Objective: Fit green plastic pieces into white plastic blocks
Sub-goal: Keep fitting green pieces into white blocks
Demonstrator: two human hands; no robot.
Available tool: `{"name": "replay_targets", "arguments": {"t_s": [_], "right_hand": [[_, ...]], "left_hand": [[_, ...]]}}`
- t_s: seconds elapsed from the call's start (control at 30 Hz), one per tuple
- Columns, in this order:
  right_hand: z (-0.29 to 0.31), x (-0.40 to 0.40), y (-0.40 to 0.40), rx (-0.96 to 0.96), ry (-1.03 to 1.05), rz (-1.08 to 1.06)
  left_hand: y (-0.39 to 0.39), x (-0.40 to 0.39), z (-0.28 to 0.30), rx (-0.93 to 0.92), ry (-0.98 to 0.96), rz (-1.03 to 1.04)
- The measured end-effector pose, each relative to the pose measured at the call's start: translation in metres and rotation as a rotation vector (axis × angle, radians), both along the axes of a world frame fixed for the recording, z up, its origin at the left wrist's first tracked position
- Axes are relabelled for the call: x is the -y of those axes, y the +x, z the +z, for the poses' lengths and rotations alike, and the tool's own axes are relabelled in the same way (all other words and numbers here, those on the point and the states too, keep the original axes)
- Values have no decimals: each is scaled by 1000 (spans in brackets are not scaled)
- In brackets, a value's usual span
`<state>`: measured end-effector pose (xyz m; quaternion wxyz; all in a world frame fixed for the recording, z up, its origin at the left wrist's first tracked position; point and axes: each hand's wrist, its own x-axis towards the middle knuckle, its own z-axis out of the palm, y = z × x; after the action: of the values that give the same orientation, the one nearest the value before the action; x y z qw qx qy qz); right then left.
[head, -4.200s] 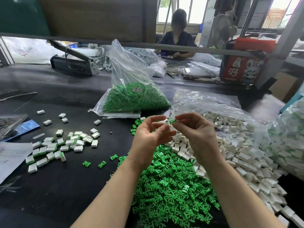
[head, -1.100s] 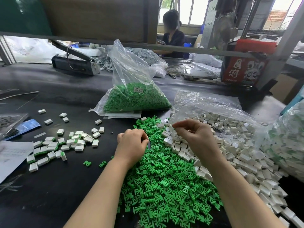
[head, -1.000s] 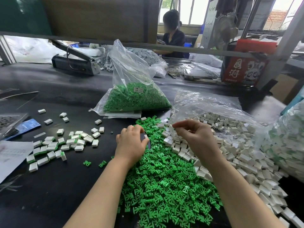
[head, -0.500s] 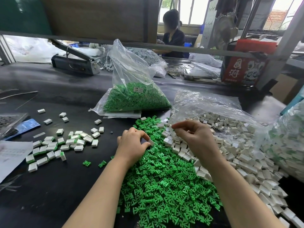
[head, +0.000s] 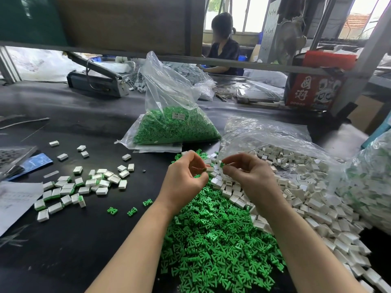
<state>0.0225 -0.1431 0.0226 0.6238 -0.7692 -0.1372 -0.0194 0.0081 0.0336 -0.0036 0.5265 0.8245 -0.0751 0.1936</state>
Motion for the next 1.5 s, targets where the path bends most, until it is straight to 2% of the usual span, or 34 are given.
{"name": "replay_targets", "arguments": {"t_s": [0.33, 0.57, 0.67, 0.83, 0.93, 1.0, 1.1, 1.2, 1.27, 1.37, 1.5], "right_hand": [[3, -1, -1, -97, 158, 84], [3, 1, 0, -104, 160, 78], [1, 1, 1, -91, 104, 43], [-3, 6, 4, -114, 54, -9], [-5, 9, 6, -124, 22, -24], [-8, 11, 8, -112, -31, -37], [-18, 10, 11, -6, -344, -65], [-28, 2, 12, 127, -785, -53], [-30, -2, 10, 200, -1000, -42], [-28, -4, 8, 256, -1112, -26], [-26, 0, 10, 166, -1048, 27]], "left_hand": [[-3, 13, 7, 4, -409, -153], [-1, 11, 6, 37, -427, -157], [0, 5, 4, 50, -325, -41], [3, -35, -7, -9, 303, 600], [3, -63, -12, -96, 377, 844], [3, -72, -12, -119, 394, 881], [5, -60, -10, -89, 370, 726], [6, -31, -10, -127, 351, 398], [6, -15, -13, -181, 381, 198], [7, 1, -19, -200, 507, 64], [8, 10, -21, -199, 648, 32]]}}
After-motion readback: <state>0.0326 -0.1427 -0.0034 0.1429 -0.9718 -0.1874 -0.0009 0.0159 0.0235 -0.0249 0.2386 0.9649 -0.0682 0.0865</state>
